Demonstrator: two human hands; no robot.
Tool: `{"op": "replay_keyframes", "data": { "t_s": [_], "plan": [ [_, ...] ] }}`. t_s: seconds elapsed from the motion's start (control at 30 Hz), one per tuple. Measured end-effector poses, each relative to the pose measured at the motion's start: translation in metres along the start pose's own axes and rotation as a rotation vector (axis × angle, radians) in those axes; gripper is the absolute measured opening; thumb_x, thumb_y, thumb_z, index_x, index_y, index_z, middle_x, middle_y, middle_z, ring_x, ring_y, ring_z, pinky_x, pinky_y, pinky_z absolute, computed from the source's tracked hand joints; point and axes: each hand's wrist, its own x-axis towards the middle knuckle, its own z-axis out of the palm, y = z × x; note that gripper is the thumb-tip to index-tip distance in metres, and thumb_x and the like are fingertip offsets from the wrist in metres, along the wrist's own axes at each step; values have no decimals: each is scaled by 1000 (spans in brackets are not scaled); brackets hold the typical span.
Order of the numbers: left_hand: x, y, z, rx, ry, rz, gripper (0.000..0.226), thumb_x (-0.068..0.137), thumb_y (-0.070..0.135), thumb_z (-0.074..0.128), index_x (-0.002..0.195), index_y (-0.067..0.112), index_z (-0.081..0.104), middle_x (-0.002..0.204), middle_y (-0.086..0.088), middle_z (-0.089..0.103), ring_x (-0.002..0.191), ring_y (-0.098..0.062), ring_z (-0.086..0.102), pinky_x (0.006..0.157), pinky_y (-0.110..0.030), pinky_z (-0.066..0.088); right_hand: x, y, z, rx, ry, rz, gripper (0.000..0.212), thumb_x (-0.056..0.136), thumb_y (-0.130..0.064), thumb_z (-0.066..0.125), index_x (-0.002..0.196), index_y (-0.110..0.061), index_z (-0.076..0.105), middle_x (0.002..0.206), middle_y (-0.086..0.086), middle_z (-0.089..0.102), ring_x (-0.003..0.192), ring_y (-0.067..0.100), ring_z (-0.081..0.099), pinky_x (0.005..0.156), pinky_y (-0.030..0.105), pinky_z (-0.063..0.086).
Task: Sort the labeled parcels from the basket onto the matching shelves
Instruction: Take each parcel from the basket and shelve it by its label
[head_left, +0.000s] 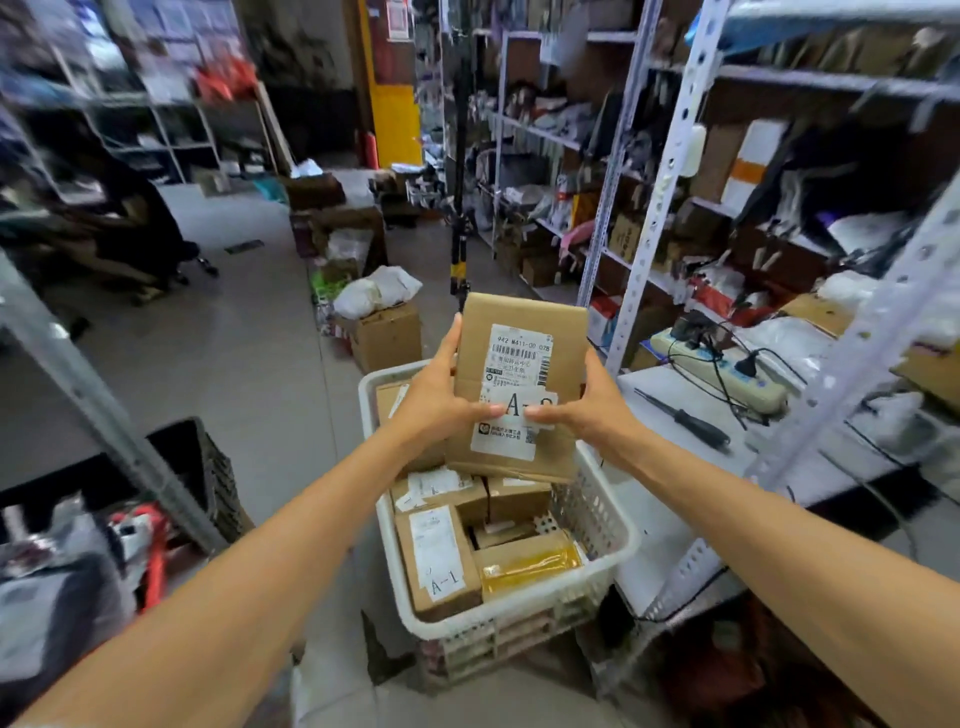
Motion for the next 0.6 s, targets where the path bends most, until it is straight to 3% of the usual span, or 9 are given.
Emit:
{"op": "replay_keyframes", "data": {
  "t_s": [0.17, 0.3, 0.37, 0.5, 0.6],
  "plan": [
    [-59, 27, 15, -12, 17, 10, 116, 70, 8, 83, 153, 31, 4, 121, 13, 49, 108, 0, 48, 73, -2, 45, -59, -4, -10, -3, 16, -56, 105, 61, -1, 86, 146, -20, 26, 127, 4, 58, 117, 20, 57, 99, 45, 48],
    [-104, 39, 49, -34, 29, -5, 118, 69, 15, 85, 152, 34, 3, 128, 13, 48, 117, -2, 42, 98, -23, 41, -110, 3, -35, -83, 32, -77, 111, 54, -16, 90, 144, -30, 27, 120, -2, 62, 110, 19, 62, 92, 44, 54],
    [-121, 41, 68, -52, 11, -9, 117, 69, 16, 84, 152, 36, 5, 127, 11, 51, 118, -4, 43, 99, -29, 42, -136, 9, -50, -109, 54, -66, 115, 52, -22, 91, 146, -34, 25, 120, -5, 63, 106, 16, 63, 92, 44, 53],
    [-144, 51, 109, -80, -79, -1, 109, 74, 14, 80, 152, 37, 7, 120, 13, 55, 115, -11, 54, 96, -34, 48, -190, 22, -85, -126, 112, -47, 106, 66, -9, 85, 148, -34, 23, 114, -14, 61, 97, 1, 61, 93, 36, 52],
    [-152, 66, 148, -79, -162, 18, 111, 75, 15, 80, 150, 43, 3, 129, 5, 57, 115, -15, 56, 99, -44, 48, -226, 33, -119, -120, 197, 24, 108, 66, -13, 85, 148, -40, 20, 116, -12, 63, 104, 8, 62, 96, 42, 50]
  ]
}}
